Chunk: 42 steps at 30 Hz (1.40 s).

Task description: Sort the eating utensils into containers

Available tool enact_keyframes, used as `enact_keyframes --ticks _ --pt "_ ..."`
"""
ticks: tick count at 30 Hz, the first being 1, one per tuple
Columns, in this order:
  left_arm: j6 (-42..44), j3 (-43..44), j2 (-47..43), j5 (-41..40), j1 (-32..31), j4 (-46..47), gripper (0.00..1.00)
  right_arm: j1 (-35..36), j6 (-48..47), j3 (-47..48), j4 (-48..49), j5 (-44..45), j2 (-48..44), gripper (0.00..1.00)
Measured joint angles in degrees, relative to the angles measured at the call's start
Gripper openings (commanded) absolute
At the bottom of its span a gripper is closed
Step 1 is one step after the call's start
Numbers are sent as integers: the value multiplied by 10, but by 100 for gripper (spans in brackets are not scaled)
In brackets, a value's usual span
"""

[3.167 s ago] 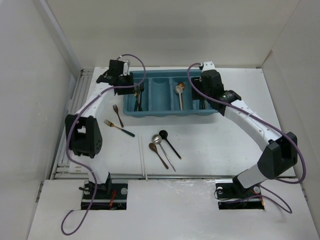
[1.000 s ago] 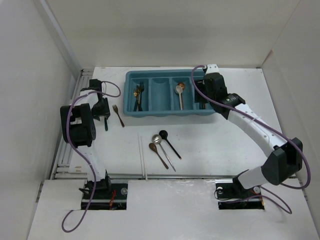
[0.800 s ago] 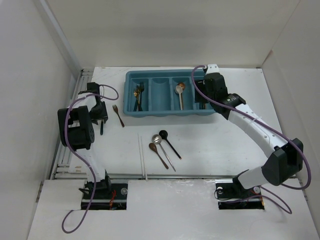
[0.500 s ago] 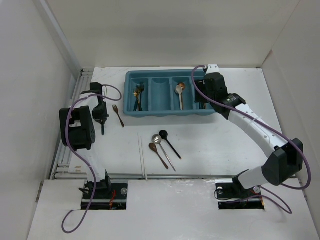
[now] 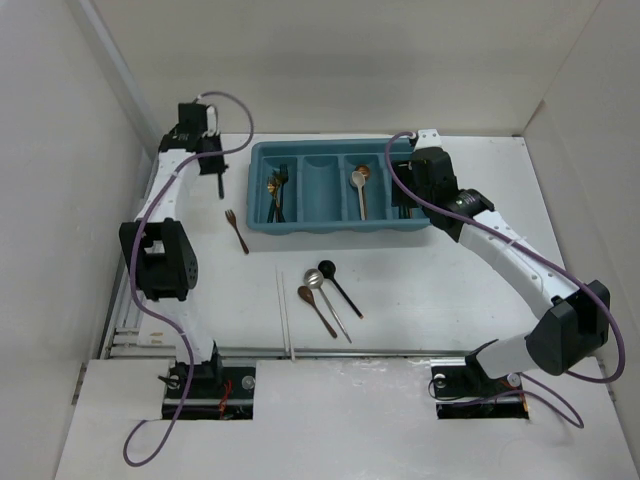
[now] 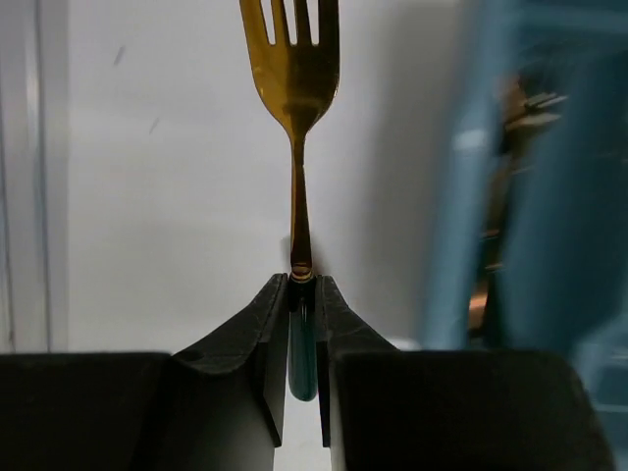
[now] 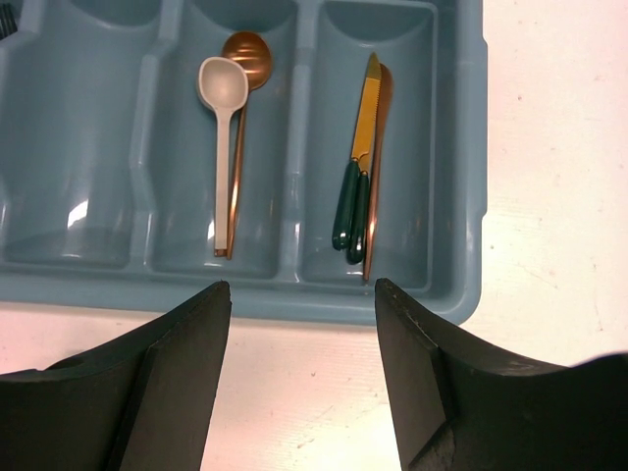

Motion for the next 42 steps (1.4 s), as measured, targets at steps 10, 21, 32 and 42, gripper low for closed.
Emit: enact_keyframes --ticks 10,21,32,42 --pt "-57 103 44 87 -144 70 10 0 0 0 1 -4 0 66" --pt "-53 80 105 36 -170 39 37 7 -7 -4 -11 -1 -20 67" --pt "-64 -153 -127 -23 -98 54 38 104 -25 -16 -36 -2 -12 71" --pt "-85 -287 -37 -24 -55 45 38 157 -9 -74 -60 -12 1 71"
